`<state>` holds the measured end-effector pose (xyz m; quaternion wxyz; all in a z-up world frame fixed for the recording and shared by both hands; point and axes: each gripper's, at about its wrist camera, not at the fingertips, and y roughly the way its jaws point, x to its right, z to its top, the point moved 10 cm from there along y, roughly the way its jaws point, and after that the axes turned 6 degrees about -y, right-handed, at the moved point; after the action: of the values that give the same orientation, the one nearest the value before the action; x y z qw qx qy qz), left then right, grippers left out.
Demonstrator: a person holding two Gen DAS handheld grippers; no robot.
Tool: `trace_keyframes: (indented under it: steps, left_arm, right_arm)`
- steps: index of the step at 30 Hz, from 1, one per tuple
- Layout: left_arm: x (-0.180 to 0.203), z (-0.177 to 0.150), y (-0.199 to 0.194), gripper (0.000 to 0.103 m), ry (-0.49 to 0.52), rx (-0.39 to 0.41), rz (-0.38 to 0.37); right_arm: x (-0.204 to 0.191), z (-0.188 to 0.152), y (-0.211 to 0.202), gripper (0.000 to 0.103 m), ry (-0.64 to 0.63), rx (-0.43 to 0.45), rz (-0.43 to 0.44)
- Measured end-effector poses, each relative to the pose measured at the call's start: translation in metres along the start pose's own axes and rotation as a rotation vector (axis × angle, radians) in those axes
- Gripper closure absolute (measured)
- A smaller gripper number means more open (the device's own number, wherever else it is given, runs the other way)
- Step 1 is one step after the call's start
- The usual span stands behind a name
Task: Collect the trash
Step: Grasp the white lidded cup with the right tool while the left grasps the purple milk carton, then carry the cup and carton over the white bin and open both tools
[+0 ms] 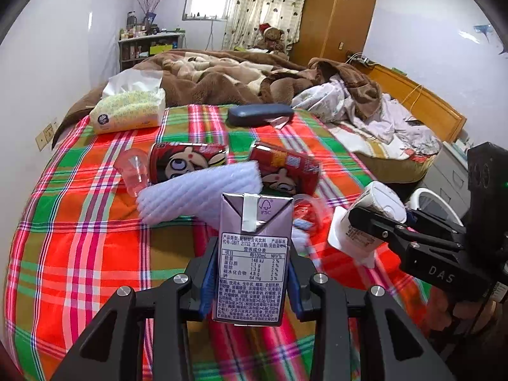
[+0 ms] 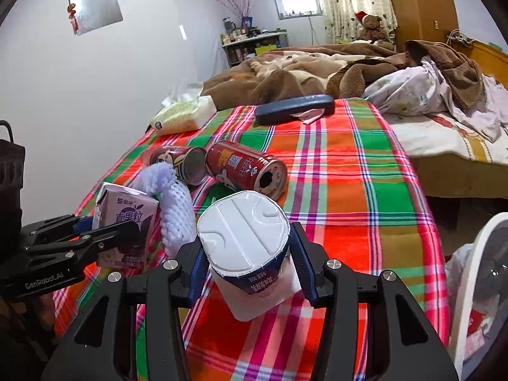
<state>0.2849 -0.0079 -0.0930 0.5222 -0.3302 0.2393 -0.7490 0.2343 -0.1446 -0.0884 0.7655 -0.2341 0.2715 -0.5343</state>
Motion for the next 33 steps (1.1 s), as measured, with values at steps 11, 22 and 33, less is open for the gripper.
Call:
trace_keyframes:
  steps: [11, 22, 33]
  left_arm:
    - [0.041, 0.001, -0.023, 0.065, 0.045, 0.04, -0.02]
    - [0.097, -0.001, -0.033, 0.065, 0.1, 0.07, -0.064]
    - [0.164, -0.005, -0.032, 0.065, 0.185, 0.08, -0.122]
  right_arm:
    - [0.016, -0.001, -0.031, 0.054, 0.028, 0.056, -0.029]
    - [0.047, 0.0, -0.069, 0.054, 0.061, 0.113, -0.086]
    - [0.092, -0.008, -0.103, 0.054, 0.114, 0.161, -0.168]
